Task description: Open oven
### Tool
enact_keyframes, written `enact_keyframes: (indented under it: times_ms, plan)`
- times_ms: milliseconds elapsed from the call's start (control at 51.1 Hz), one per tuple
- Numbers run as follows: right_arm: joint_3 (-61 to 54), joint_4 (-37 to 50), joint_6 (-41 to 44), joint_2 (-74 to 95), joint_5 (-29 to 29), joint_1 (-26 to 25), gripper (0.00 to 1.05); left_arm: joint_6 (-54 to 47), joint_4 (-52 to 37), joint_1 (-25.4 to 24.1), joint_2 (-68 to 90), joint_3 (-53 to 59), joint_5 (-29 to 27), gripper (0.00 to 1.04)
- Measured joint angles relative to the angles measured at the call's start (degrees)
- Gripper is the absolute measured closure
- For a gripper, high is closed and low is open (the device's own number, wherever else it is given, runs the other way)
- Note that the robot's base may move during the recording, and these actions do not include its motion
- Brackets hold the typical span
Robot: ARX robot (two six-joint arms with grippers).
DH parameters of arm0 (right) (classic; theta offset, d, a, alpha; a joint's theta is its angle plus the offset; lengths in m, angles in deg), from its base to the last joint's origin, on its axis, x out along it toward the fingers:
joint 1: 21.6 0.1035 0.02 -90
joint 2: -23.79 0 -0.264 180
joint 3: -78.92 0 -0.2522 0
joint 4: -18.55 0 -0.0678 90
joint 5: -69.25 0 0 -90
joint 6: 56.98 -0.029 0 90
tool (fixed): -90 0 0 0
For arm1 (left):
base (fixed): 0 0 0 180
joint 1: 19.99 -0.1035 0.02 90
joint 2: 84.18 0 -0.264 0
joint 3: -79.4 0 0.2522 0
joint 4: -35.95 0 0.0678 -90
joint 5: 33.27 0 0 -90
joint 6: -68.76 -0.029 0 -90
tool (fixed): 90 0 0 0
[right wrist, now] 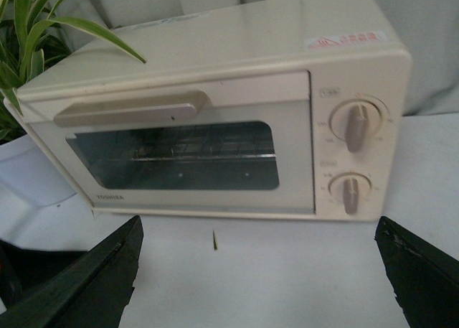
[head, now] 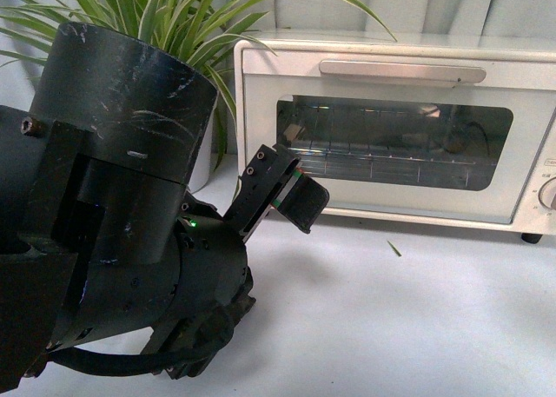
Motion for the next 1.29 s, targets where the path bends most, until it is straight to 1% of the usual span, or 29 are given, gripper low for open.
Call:
enact_keyframes:
  times_ms: [98,196,431,685,1292]
  plan:
    - [5.4,-0.5,-0.3,5.6,-1.6,1.8,0.09,0.0,-0.1,0.0,0.0,0.0,0.0,0.06]
    - [11.6,-2.8,-1.3,11.2,-3.1,3.1,0.09,0.0,-0.1,0.0,0.0,0.0,0.0,0.06]
    - [23.2,-6.6,-3.4,22.6,-6.1,3.5,0.09,0.3,-0.2,-0.6,0.0,0.3,0.4,0.06]
    - [28.4,-9.0,-4.8,27.9,-7.4,3.2,0.09,1.9,-0.4,-1.7,-0.4,0.7,0.3,0.07]
    - [32.0,-11.6,-8.8,33.3,-11.4,3.5,0.09,3.0,-0.4,-2.3,-0.5,0.9,0.1,0.07]
